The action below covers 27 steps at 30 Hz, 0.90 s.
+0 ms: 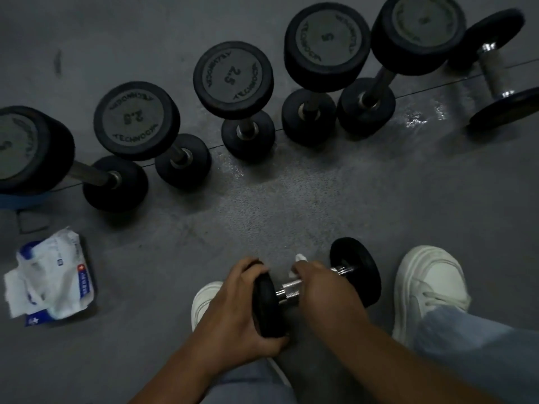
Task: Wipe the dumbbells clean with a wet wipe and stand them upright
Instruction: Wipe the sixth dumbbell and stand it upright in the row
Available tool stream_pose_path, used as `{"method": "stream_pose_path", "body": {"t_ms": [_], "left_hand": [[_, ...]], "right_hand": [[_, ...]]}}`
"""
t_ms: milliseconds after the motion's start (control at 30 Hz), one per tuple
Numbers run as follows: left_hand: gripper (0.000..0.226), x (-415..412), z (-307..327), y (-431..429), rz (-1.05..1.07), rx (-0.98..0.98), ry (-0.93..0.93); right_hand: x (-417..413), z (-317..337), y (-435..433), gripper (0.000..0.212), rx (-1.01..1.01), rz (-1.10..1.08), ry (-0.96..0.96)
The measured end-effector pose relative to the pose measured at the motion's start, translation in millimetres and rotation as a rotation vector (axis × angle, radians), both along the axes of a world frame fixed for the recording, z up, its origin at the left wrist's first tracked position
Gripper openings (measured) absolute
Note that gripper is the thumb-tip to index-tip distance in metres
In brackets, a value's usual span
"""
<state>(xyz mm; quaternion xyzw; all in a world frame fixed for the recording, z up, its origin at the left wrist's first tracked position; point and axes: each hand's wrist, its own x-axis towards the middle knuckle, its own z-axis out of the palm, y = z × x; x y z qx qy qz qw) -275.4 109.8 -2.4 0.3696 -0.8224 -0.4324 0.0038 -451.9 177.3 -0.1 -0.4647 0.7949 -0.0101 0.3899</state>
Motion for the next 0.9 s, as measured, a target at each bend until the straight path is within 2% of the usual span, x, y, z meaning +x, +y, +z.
{"method": "stream_pose_path", "body": {"t_ms": [67,133,200,233,300,400,500,600,700,767,900], "left_hand": [[0.110,-8,25,-17,-0.011,0.014,-0.009],[0.107,-15,50,-39,-0.059,-0.034,-0.027],[0.106,-19,71,-60,-0.102,-0.144,-0.067],[0.106,-21,79,-68,-0.116,-0.197,-0.100],[0.104,-27,88,-81,-0.143,-0.300,-0.174],[0.103,-41,90,-94,-0.202,-0.429,-0.307],[0.111,-57,86,-93,-0.205,-0.448,-0.347],[0.126,-70,82,-83,-0.289,-0.393,-0.382],[0.127,-79,92,-90,-0.321,-0.379,-0.401],[0.126,-91,102,-98,-0.343,-0.360,-0.411],[0.125,-142,124,-98,-0.423,-0.412,-0.418]], "right_hand": [[-13,8,-23,0.032,0.030,-0.025,-0.105],[-31,19,-45,0.033,0.005,-0.152,-0.180],[-54,31,-66,0.033,-0.202,-0.204,-0.063],[-64,35,-72,0.037,-0.302,-0.156,0.030],[-77,36,-75,0.058,-0.439,0.011,0.149],[-81,30,-70,0.076,-0.456,0.197,0.197],[-86,22,-60,0.090,-0.452,0.366,0.197],[-102,26,-57,0.094,-0.426,0.537,0.185],[-127,45,-53,0.088,-0.488,0.648,0.215],[-147,56,-48,0.092,-0.508,0.623,0.230],[-190,63,-32,0.093,-0.553,0.396,0.284]]}}
